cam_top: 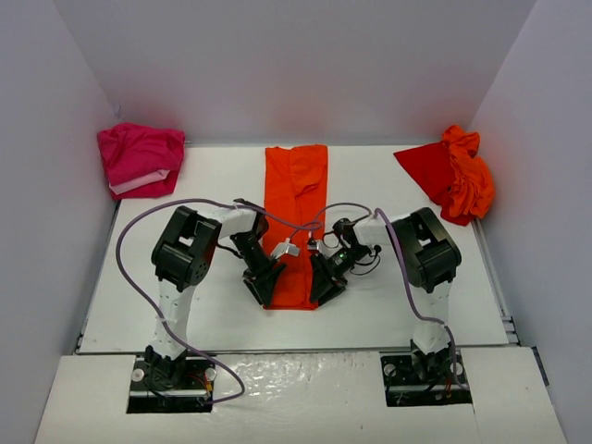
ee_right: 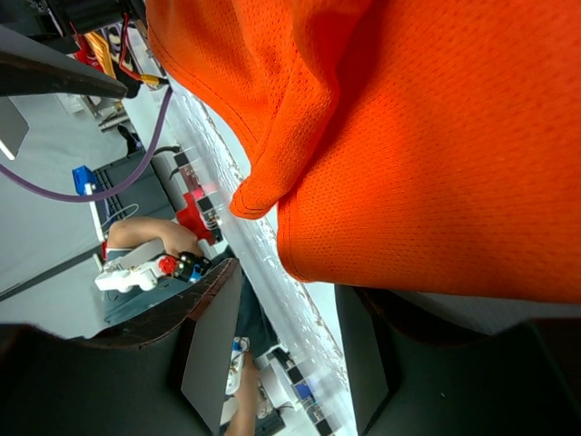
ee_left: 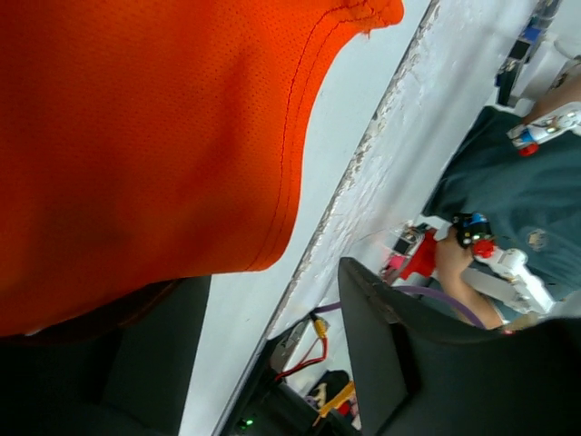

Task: Fold and stack the t-shirts
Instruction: Grab the bottom of the folded rectangular tshirt with both arms

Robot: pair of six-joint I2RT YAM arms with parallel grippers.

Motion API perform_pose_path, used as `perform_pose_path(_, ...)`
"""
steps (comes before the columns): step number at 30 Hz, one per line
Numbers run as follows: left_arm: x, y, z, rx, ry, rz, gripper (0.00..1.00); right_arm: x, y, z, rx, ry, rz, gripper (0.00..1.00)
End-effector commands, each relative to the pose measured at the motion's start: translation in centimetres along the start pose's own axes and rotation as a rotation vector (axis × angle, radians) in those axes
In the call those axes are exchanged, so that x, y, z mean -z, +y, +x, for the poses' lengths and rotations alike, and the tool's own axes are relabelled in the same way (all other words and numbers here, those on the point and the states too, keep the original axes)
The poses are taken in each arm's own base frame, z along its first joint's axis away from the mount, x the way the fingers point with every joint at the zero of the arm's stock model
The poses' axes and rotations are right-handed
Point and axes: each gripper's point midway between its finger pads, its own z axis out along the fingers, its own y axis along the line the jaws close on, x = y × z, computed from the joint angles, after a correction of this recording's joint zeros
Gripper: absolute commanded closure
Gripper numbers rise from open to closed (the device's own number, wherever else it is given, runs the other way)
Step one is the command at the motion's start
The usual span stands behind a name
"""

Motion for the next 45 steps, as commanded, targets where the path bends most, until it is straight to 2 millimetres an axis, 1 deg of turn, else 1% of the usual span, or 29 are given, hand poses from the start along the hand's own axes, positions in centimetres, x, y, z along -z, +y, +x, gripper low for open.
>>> perform_pose_path(1, 0.3, 0.1, -0.8, -0.038, -0.019, -0.003, 0.63, -0.4, -4.9, -0.1, 0.078, 0.011, 0.237, 0.64)
perform_pose_path(5, -0.1, 0.5, -0.8, -0.031, -0.01, -0.011, 0.66, -0.6, -5.1, 0.0, 0.076, 0.02, 0.242, 0.73)
perform_pose_path(6, -0.2, 0.5, -0.8, -0.032, -0.005, -0.012, 0.66, -0.6, -5.1, 0.0, 0.077, 0.022, 0.245, 0.73)
perform_pose_path(12, -0.5, 0.5, -0.9, -0.029, 0.003, -0.012, 0.61, -0.7, -5.3, 0.0, 0.075, 0.024, 0.253, 0.69)
perform_pose_path(13, -0.5, 0.5, -0.9, -0.028, 0.003, -0.011, 0.59, -0.7, -5.3, -0.1, 0.076, 0.024, 0.256, 0.67)
perform_pose_path(14, -0.5, 0.5, -0.9, -0.027, 0.003, -0.013, 0.55, -0.7, -5.3, -0.1, 0.073, 0.025, 0.257, 0.65)
perform_pose_path(15, -0.5, 0.5, -0.9, -0.029, 0.001, -0.016, 0.54, -0.6, -5.3, 0.0, 0.073, 0.025, 0.257, 0.63)
perform_pose_path(18, -0.4, 0.6, -1.0, -0.029, -0.002, -0.023, 0.52, -0.5, -5.3, -0.2, 0.074, 0.019, 0.255, 0.57)
perform_pose_path(20, -0.5, 0.8, -1.0, -0.017, 0.004, -0.037, 0.52, -0.6, -5.3, -0.2, 0.077, 0.021, 0.261, 0.57)
perform_pose_path(22, -0.9, 1.1, -1.0, -0.017, 0.022, -0.044, 0.55, -0.8, -5.6, -0.2, 0.079, 0.03, 0.272, 0.57)
perform_pose_path(24, -1.1, 1.0, -1.0, -0.019, 0.034, -0.04, 0.63, -1.0, -5.4, -0.1, 0.084, 0.039, 0.268, 0.63)
perform_pose_path(26, -1.4, 1.0, -1.0, -0.021, 0.045, -0.055, 0.78, -1.1, -5.2, -0.1, 0.09, 0.042, 0.265, 0.76)
perform_pose_path(28, -1.7, 1.5, -1.1, -0.019, 0.053, -0.072, 0.92, -1.2, -5.2, 0.0, 0.098, 0.047, 0.27, 0.85)
perform_pose_path(29, -1.8, 1.6, -1.0, -0.014, 0.057, -0.07, 1.0, -1.1, -5.2, 0.0, 0.096, 0.045, 0.271, 0.92)
perform_pose_path(30, -1.8, 1.7, -1.0, -0.007, 0.058, -0.077, 1.0, -1.1, -5.2, 0.0, 0.099, 0.045, 0.271, 1.0)
perform_pose_path(33, -1.9, 2.1, -1.0, -0.004, 0.061, -0.091, 1.0, -1.0, -5.3, -0.1, 0.101, 0.043, 0.282, 1.0)
perform_pose_path(37, -1.6, 1.8, -0.7, -0.023, 0.052, -0.107, 1.0, -0.5, -5.0, -0.5, 0.114, 0.023, 0.292, 1.0)
perform_pose_path(39, -1.1, 1.2, -0.5, -0.041, 0.048, -0.113, 1.0, 0.0, -4.3, -1.0, 0.142, 0.003, 0.291, 1.0)
perform_pose_path(40, -0.8, 0.8, -0.5, -0.055, 0.046, -0.11, 1.0, 0.5, -3.9, -1.5, 0.176, -0.012, 0.292, 1.0)
perform_pose_path(41, -0.6, 0.4, -0.4, -0.056, 0.046, -0.107, 1.0, 0.6, -3.8, -1.3, 0.18, -0.004, 0.292, 1.0)
perform_pose_path(45, 0.3, -0.9, -0.3, -0.09, 0.04, -0.109, 1.0, 2.0, -1.7, -1.9, 0.26, -0.055, 0.299, 1.0)
